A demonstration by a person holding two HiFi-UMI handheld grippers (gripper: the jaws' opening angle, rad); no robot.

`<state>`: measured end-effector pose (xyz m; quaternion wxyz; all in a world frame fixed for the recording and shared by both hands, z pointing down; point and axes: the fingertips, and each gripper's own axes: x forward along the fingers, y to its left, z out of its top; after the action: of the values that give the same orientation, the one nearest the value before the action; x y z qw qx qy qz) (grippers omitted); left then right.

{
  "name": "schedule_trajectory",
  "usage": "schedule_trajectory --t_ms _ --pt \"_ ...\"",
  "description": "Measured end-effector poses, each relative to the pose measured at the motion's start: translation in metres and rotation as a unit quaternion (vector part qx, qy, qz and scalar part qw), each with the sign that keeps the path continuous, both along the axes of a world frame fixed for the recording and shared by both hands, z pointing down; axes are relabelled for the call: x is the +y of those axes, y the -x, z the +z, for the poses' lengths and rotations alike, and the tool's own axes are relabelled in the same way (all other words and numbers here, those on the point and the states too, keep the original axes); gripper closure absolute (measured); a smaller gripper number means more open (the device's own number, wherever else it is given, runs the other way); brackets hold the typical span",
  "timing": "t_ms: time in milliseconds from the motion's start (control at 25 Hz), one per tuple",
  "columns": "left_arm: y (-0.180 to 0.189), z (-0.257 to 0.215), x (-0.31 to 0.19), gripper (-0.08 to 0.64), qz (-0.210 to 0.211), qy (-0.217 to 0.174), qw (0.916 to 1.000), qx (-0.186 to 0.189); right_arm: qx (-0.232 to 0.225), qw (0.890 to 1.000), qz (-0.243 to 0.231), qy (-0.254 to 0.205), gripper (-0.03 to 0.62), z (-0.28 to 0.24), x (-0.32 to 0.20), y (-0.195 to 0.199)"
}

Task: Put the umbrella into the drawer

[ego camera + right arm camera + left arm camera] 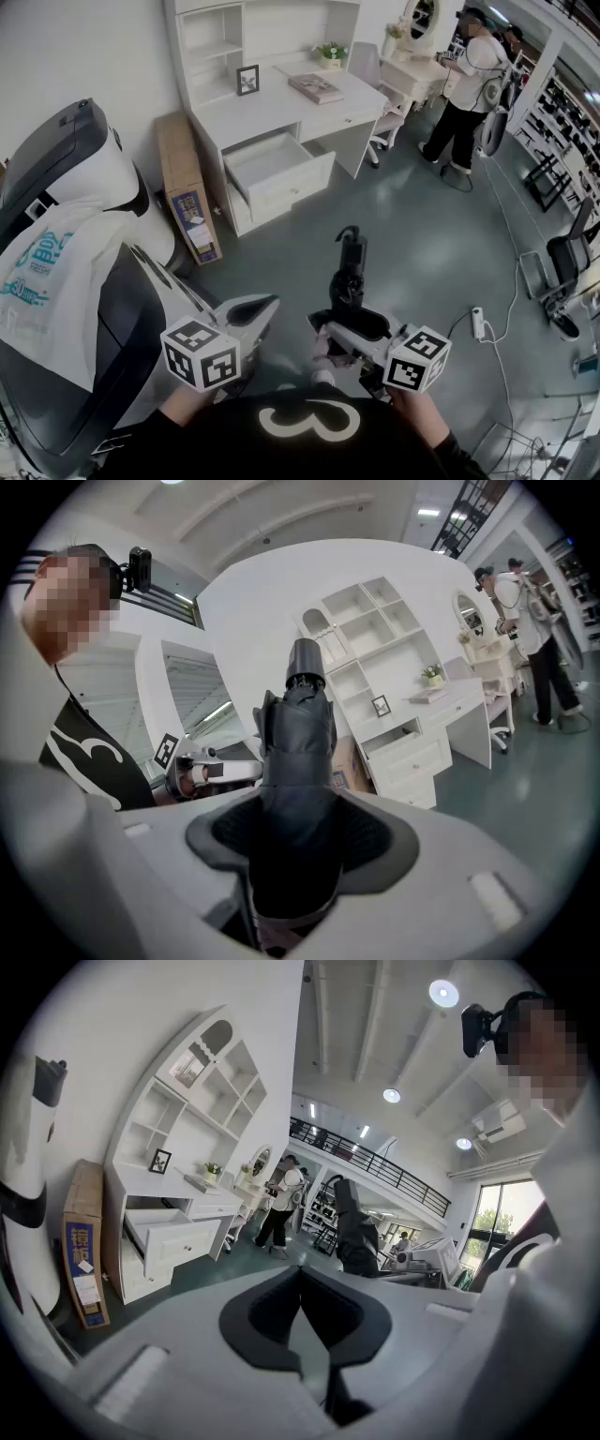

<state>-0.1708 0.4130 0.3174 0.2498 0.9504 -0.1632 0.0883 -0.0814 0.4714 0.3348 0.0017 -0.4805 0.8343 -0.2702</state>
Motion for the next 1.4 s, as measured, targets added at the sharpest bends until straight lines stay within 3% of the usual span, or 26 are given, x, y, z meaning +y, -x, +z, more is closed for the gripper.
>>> schedule_trajectory --t_ms 440,880,1120,1400 --pt "0.004 0.005 -0.016 0.551 -0.009 0.002 1.0 -0.002 0.007 1.0 -0.001 0.003 0.364 0.002 -0.011 0.001" --pt "-0.007 0.001 -0.049 0.551 -0.025 -0.016 0.9995 -0.012 -0.014 1.0 -0.008 0.0 0.364 0.007 -0.048 -0.016" --pt "-0.028 0.014 -0.093 0.551 -0.042 -0.005 0.9989 -0.022 -0.024 0.999 -0.021 0.007 0.364 0.017 -0.096 -0.043" --pt "-0.081 0.029 -0.167 0.551 -0.053 0.021 0.9977 -0.036 -0.032 0.998 -0.036 0.026 0.364 0.029 -0.175 -0.094"
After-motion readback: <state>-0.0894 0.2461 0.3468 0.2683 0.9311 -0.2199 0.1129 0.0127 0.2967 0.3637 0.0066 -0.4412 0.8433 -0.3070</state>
